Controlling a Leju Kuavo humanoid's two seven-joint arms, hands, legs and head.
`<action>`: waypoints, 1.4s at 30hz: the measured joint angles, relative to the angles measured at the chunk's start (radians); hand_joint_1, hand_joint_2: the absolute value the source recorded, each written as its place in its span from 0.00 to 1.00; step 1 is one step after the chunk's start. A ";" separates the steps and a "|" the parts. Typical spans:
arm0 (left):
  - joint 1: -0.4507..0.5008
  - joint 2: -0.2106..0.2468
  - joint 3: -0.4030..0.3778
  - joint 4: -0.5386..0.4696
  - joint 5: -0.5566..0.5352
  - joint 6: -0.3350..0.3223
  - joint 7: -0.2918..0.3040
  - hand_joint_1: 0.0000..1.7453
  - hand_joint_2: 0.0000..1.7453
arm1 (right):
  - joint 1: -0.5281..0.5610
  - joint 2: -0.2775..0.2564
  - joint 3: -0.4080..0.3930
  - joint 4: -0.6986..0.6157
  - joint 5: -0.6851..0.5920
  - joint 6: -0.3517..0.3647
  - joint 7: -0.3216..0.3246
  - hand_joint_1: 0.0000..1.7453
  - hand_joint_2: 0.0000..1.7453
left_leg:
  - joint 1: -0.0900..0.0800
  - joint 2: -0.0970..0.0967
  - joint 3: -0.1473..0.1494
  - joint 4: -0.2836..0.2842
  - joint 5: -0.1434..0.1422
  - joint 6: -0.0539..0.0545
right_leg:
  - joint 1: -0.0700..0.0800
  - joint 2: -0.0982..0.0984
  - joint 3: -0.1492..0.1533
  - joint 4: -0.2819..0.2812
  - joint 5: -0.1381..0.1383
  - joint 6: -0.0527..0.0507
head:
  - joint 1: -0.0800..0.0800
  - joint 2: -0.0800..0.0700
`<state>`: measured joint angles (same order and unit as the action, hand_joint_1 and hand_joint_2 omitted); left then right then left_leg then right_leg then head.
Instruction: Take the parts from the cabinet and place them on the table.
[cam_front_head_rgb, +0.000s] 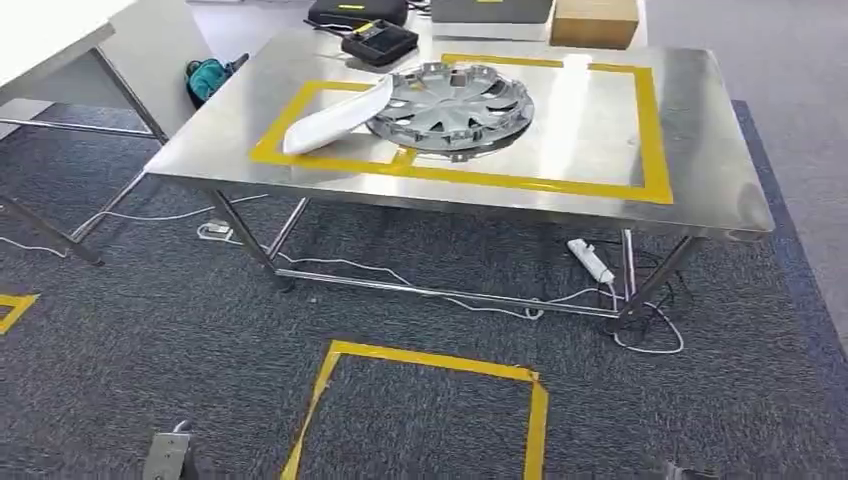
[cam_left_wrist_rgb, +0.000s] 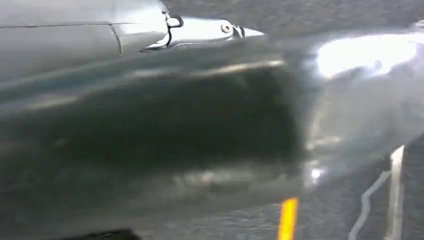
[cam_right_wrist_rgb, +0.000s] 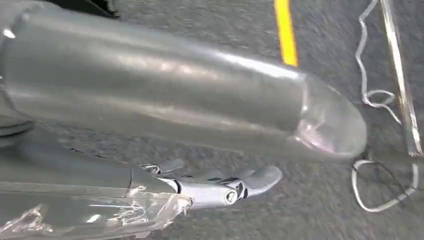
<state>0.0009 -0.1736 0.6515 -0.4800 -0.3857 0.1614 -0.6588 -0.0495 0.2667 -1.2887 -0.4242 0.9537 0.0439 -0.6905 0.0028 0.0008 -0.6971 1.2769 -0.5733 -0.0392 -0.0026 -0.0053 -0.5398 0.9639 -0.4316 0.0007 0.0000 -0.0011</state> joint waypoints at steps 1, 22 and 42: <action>-0.002 0.003 0.005 0.010 -0.001 0.000 0.000 0.00 0.00 | 0.000 -0.002 0.003 0.005 -0.001 0.000 0.000 0.00 0.00 | 0.004 0.000 0.021 -0.004 0.029 -0.004 | -0.002 0.000 -0.017 0.004 0.010 0.004 | 0.001 0.000; -0.016 -0.024 0.263 0.171 0.161 -0.191 0.183 0.00 0.00 | -0.028 -0.018 0.076 0.146 0.065 -0.203 0.069 0.00 0.00 | -0.002 0.006 0.075 -0.315 0.227 0.036 | -0.003 0.004 0.104 -0.012 -0.092 0.049 | 0.003 0.000; -0.008 -0.033 0.309 0.172 0.091 -0.165 0.146 0.00 0.00 | -0.039 -0.011 0.120 0.162 0.082 -0.211 0.087 0.00 0.00 | 0.008 0.001 0.165 -0.316 0.140 0.055 | -0.006 0.002 -0.041 0.086 -0.068 0.059 | 0.005 0.000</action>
<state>-0.0073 -0.2068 0.9609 -0.3079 -0.2945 -0.0038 -0.5131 -0.0887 0.2552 -1.1684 -0.2625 1.0353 -0.1675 -0.6031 0.0112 0.0016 -0.5321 0.9605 -0.4329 0.0158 -0.0085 -0.0032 -0.5806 1.0503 -0.5001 0.0596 0.0054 -0.0011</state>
